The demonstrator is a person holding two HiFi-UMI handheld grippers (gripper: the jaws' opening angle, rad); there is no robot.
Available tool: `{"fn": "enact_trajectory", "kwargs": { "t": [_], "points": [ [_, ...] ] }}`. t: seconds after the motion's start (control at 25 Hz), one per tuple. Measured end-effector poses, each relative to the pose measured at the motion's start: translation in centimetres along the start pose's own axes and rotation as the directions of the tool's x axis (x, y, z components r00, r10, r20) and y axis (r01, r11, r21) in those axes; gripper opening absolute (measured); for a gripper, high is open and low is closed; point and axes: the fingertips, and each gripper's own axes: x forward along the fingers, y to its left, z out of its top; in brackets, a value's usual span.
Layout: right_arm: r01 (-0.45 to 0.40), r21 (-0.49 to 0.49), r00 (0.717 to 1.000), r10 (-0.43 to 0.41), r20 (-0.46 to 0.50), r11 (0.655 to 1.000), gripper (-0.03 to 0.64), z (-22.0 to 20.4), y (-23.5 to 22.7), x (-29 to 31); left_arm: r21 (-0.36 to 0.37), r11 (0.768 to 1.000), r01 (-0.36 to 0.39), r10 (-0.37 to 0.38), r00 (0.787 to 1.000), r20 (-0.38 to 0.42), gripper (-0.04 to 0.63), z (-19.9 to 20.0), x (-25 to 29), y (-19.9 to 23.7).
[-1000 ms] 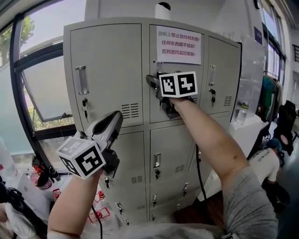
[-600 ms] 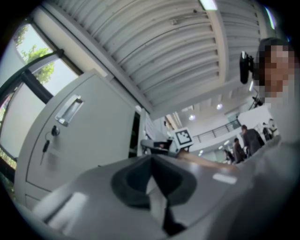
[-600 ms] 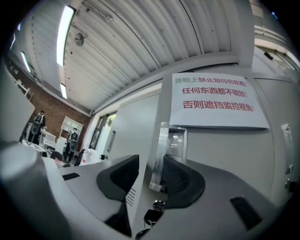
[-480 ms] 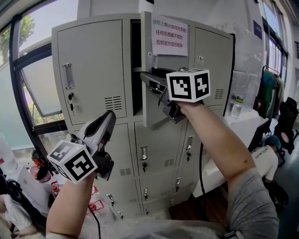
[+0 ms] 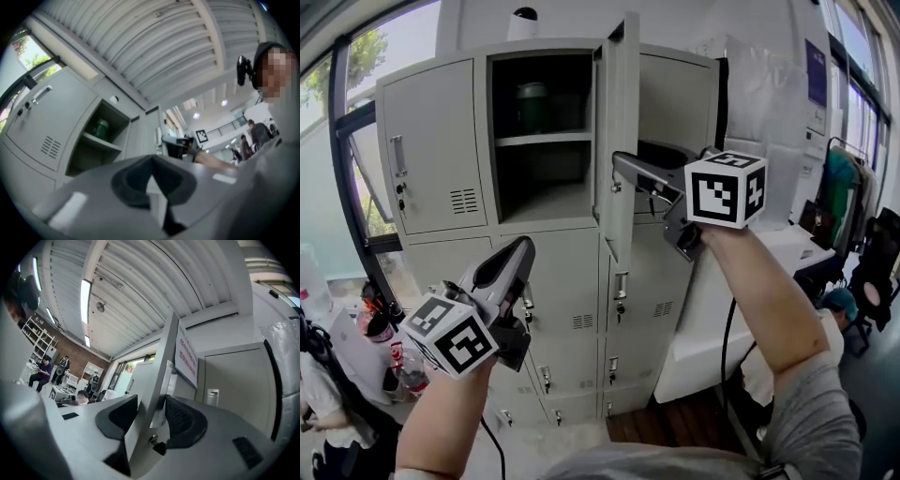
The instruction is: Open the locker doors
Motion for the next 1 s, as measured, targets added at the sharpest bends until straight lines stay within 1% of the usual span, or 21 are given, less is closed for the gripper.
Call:
{"fn": "enact_trajectory", "kwargs": {
  "t": [0.16,0.28,0.36,0.56,0.6,0.68,0.76,0.84,0.92,1.0],
  "points": [
    [0.06,0.009,0.998,-0.06,0.012,0.998,0.154,-0.7,-4.0,-4.1,-0.001,1.0,-0.012,0.012,1.0,-0.022,0.005,-1.2,1.9,-3.6],
    [0.118,0.021,0.993,-0.119,0.023,0.993,0.123,-1.2,-6.5,-6.1,0.002,1.0,-0.018,0.018,0.999,-0.035,0.005,-1.7,2.6,-5.3],
    [0.142,0.036,0.989,-0.143,0.026,0.989,0.108,-1.5,-7.6,-6.8,0.006,1.0,-0.02,0.021,0.999,-0.043,0.005,-1.9,2.8,-6.0],
    [0.162,0.024,0.987,-0.163,0.015,0.986,0.101,-2.1,-7.7,-7.4,-0.003,0.999,-0.041,0.041,0.998,-0.05,0.005,-2.7,2.5,-6.7],
    [0.168,0.017,0.985,-0.169,0.023,0.986,0.103,-2.0,-7.4,-7.6,-0.008,0.999,-0.046,0.046,0.998,-0.052,0.005,-2.9,2.4,-6.7],
    [0.177,0.01,0.982,-0.177,0.069,0.984,0.105,-1.8,-6.3,-8.8,-0.014,0.998,-0.056,0.055,0.997,-0.057,0.005,-3.5,2.1,-6.8],
    [0.153,0.011,0.981,-0.154,0.121,0.988,0.107,-2.9,-3.7,-10.7,-0.013,0.998,-0.068,0.067,0.996,-0.065,0.005,-4.6,1.4,-6.9],
    [0.085,0.029,0.988,-0.088,0.13,0.996,0.107,-6.3,-0.1,-12.6,-0.011,0.996,-0.083,0.082,0.994,-0.079,0.005,-6.4,0.3,-7.1],
    [-0.006,0.099,0.995,-0.004,0.098,0.995,0.106,-11.6,3.7,-13.8,-0.01,0.995,-0.099,0.097,0.99,-0.101,0.005,-8.6,-0.9,-7.3],
    [-0.073,0.2,0.996,0.062,0.06,0.977,0.099,-17.0,7.1,-14.3,-0.011,0.993,-0.114,0.111,0.986,-0.126,0.005,-11.0,-2.4,-7.5]
  ]
}}
